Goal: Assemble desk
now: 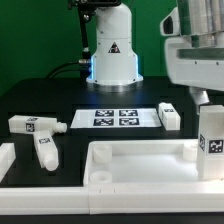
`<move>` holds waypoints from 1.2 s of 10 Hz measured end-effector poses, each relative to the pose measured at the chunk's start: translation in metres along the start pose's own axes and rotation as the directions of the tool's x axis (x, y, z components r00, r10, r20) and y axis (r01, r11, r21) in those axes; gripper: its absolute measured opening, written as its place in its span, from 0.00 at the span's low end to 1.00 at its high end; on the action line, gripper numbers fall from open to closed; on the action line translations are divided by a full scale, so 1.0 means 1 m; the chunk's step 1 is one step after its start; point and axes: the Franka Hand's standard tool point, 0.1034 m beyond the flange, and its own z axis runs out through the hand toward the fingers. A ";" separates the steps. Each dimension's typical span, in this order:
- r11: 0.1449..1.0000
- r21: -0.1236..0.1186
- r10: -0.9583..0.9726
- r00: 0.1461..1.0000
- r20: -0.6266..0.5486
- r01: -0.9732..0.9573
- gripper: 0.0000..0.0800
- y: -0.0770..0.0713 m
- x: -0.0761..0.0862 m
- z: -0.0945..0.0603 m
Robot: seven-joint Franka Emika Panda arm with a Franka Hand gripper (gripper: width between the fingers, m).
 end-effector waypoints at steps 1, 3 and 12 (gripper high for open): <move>0.990 -0.004 -0.140 0.990 0.001 0.140 0.80 0.001 0.005 -0.002; 0.943 -0.024 -0.331 0.943 0.023 0.332 0.81 0.000 0.004 -0.001; 0.631 -0.109 -0.763 0.640 0.091 0.768 0.36 -0.002 0.008 -0.001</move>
Offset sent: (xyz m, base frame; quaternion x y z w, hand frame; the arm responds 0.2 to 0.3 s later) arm 0.0000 0.0000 0.0000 0.0000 0.0000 -0.1938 0.9810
